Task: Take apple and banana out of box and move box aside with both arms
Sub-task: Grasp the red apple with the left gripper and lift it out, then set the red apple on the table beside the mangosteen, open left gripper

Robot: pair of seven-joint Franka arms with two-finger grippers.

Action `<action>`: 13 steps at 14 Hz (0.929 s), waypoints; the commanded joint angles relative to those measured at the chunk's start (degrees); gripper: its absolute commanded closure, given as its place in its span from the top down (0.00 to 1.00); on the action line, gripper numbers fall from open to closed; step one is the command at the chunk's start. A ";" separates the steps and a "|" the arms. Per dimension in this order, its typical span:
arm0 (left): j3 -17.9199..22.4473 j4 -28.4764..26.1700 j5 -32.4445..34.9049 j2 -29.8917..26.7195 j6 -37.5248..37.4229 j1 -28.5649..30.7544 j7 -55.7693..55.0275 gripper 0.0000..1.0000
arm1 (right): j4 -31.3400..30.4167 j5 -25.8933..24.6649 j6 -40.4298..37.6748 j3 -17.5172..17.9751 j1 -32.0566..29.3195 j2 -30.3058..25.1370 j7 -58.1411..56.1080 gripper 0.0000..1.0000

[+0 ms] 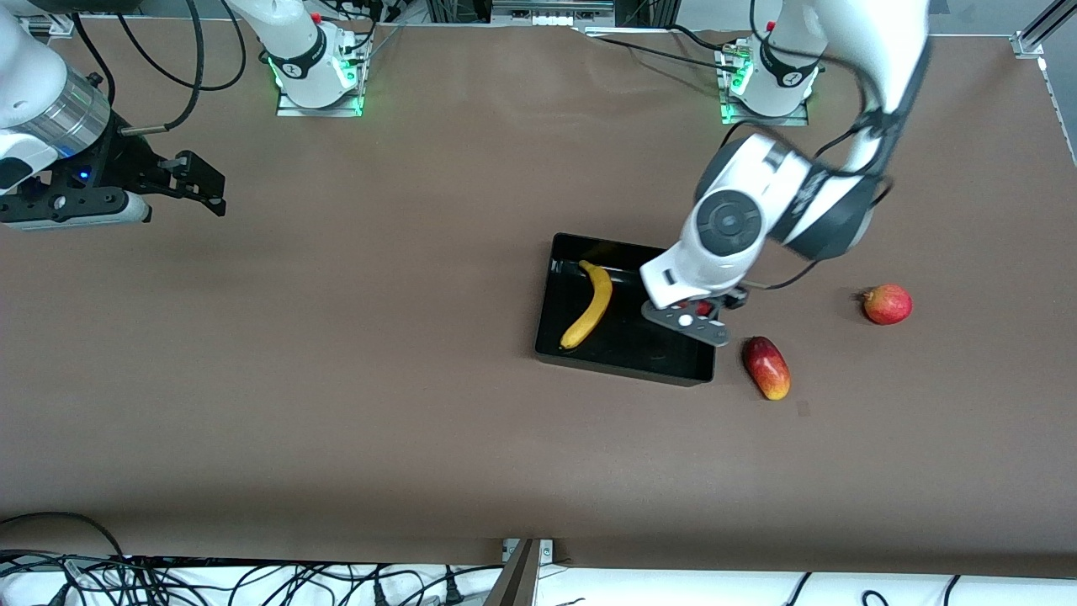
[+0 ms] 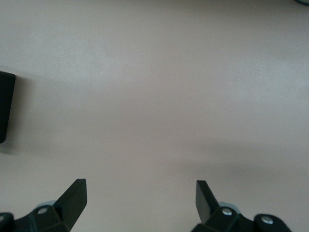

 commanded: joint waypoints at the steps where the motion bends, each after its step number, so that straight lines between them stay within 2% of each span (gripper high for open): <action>1: -0.45 0.87 -0.73 -0.95 -6.04 7.38 9.86 0.26 | 0.68 -0.29 -0.78 0.20 -0.42 0.19 -0.36 1.00; 3: -0.53 -2.11 -0.73 -1.92 -6.23 12.92 17.42 0.26 | 0.68 -0.29 -0.78 0.20 -0.42 0.19 -0.36 1.00; 5: -0.53 -7.28 -0.47 -2.71 -3.34 15.48 19.21 0.26 | 0.68 -0.29 -0.78 0.20 -0.42 0.19 -0.36 1.00; 8: -0.53 -21.15 -0.12 -6.83 9.63 16.55 19.39 0.28 | 0.68 -0.29 -0.78 0.20 -0.42 0.19 -0.36 1.00; 12: -0.45 -31.01 0.06 -5.44 26.08 18.48 21.06 0.32 | 0.68 -0.29 -0.78 0.20 -0.42 0.19 -0.36 1.00; 13: -0.45 -32.26 -0.03 -5.18 28.47 18.74 21.06 0.37 | 0.68 -0.29 -0.78 0.20 -0.42 0.19 -0.28 1.00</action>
